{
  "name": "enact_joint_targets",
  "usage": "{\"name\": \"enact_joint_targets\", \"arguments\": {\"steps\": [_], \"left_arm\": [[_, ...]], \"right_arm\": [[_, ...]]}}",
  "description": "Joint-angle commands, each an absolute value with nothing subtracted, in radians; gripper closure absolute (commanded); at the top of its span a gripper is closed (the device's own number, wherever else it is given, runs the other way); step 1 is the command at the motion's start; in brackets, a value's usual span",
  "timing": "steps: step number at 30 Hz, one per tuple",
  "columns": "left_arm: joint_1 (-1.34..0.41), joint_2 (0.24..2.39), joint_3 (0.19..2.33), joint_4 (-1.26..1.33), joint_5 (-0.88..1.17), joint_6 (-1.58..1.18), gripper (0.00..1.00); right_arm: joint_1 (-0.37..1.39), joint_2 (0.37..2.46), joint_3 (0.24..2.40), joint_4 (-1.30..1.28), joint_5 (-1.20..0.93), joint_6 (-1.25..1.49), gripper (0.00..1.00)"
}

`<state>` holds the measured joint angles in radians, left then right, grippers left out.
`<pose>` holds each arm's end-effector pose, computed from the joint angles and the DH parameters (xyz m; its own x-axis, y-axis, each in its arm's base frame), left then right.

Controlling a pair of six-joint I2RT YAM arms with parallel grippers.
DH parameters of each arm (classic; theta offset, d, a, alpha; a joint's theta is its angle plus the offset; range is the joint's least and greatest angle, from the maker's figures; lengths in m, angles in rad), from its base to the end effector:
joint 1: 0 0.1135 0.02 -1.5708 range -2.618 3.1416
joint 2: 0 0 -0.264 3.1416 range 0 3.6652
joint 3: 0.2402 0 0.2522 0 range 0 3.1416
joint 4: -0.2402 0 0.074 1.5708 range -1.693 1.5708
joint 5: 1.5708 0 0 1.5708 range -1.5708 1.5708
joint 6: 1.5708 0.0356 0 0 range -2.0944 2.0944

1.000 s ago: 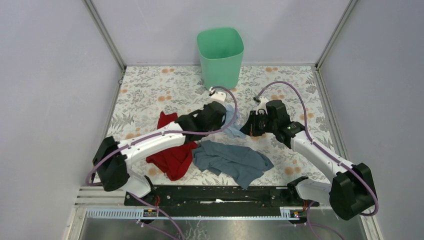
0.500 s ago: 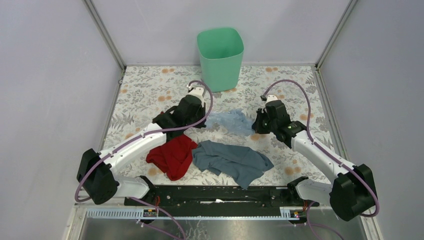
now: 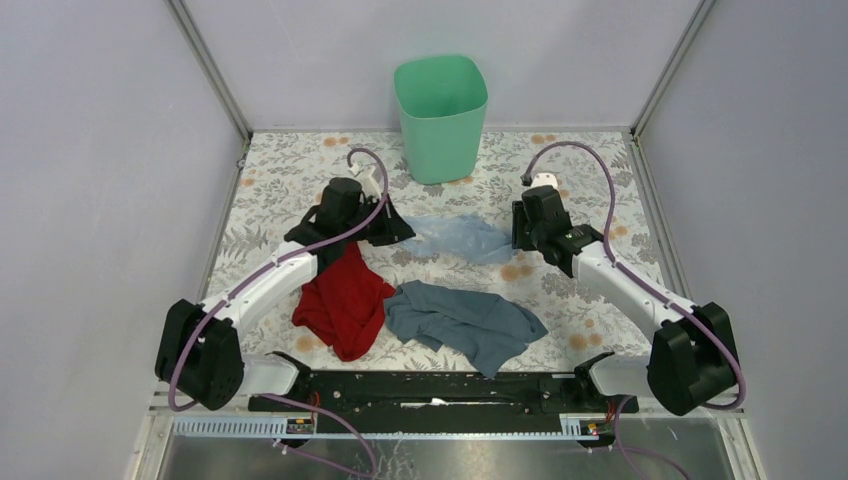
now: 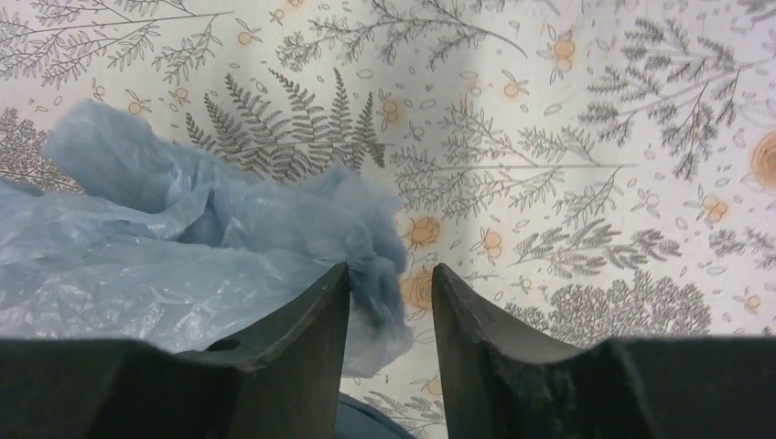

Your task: Put the trash bags into the trash bin

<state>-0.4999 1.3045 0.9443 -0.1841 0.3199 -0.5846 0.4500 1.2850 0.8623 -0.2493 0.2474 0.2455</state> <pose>0.2519 -0.1503 0.2822 -0.7604 -0.1816 -0.6236 0.3256 0.7242 -0.6079 0.2546 0.1133 0.2535 -0.6043 -0.0302 -0.7962 -0.1054 0.9935 0.0423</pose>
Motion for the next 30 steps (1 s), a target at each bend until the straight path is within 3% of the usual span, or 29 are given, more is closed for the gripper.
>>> {"name": "enact_joint_targets", "arguments": {"steps": [1,4,8,17,22,30], "left_arm": [[-0.385,1.298,0.838,0.076,0.603,-0.786,1.00],[-0.325,1.279,0.793,0.114,0.591,-0.857,1.00],[-0.372,1.278,0.805,0.100,0.535,-0.892,1.00],[-0.642,1.247,0.782,0.295,0.217,-1.161,1.00],[-0.643,1.293,0.781,0.374,0.249,-1.268,1.00],[-0.644,1.297,0.751,0.408,0.276,-1.312,1.00]], "right_arm": [[0.454,1.341,0.985,-0.290,0.274,0.200,0.51],[0.454,1.371,1.043,-0.362,0.241,0.191,0.36],[0.494,1.298,1.014,-0.321,0.018,0.186,0.19],[0.686,1.145,0.911,-0.126,-0.368,0.283,0.10],[0.799,1.140,0.874,-0.038,-0.272,0.244,0.10],[0.953,1.183,0.914,-0.018,0.172,0.209,0.17]]}}
